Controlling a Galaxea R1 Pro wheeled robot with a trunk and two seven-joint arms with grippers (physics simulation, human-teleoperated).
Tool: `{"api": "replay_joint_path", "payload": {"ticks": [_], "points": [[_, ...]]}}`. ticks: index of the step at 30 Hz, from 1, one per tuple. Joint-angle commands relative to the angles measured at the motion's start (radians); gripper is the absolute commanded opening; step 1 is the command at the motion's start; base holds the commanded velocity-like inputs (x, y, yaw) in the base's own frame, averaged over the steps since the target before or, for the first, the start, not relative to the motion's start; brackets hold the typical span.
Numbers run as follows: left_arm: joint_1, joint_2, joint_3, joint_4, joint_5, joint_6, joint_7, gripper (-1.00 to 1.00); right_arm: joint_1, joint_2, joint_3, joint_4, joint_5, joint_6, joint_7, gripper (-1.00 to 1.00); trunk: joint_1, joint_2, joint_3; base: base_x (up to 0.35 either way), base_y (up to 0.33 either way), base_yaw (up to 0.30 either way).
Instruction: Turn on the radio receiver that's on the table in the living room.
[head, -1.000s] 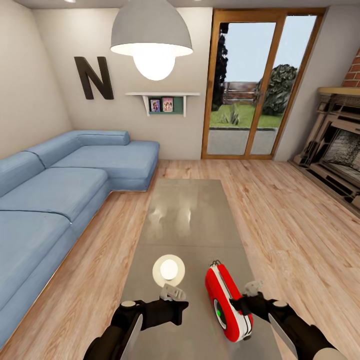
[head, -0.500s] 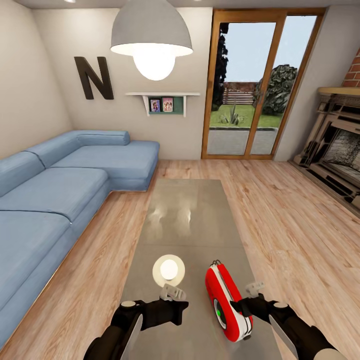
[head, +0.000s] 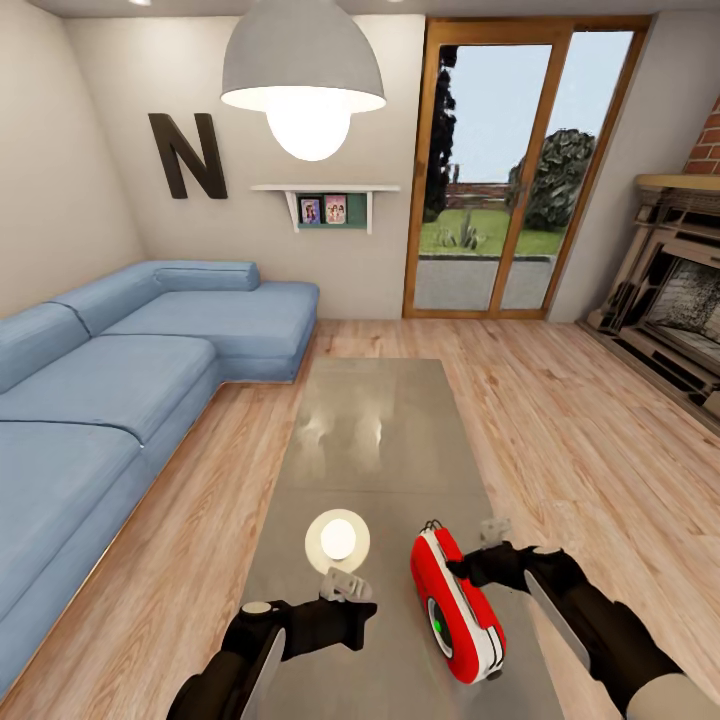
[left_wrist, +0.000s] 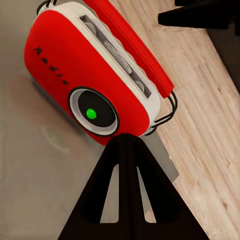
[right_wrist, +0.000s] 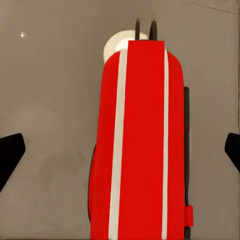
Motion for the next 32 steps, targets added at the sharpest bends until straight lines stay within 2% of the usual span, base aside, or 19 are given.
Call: {"api": "replay_joint_path", "payload": {"ticks": [1,5,6,11,21,32], "points": [[0.000,0.000,0.000,0.000,0.000,0.000,0.000,-1.00,0.000,-0.003,0.000,-0.013,0.000,0.011,0.000,1.00,0.000,0.000,0.000,0.000,0.000,0.000],[0.000,0.001,0.001,0.000,0.000,0.000,0.000,-1.00,0.020,-0.017,0.000,-0.107,0.001,0.069,0.000,1.00,0.000,0.000,0.000,0.000,0.000,0.000],[0.001,0.001,0.001,0.000,0.000,0.000,0.000,-1.00,0.041,-0.026,0.000,-0.163,0.001,0.099,-0.002,1.00,0.000,0.000,0.000,0.000,0.000,0.000],[0.001,0.001,0.001,0.000,-0.001,0.001,0.000,-1.00,0.080,-0.038,-0.001,-0.260,-0.001,0.144,-0.003,1.00,0.000,0.000,0.000,0.000,0.000,0.000],[0.000,0.002,0.002,0.000,-0.002,0.001,0.000,-1.00,0.094,-0.070,-0.001,-0.272,-0.004,0.150,-0.004,1.00,0.000,0.000,0.000,0.000,0.000,0.000],[0.000,0.001,0.003,0.003,0.002,0.001,0.001,-1.00,0.095,-0.074,0.000,-0.272,-0.005,0.153,-0.002,1.00,0.000,0.000,0.000,0.000,0.000,0.000]]}}
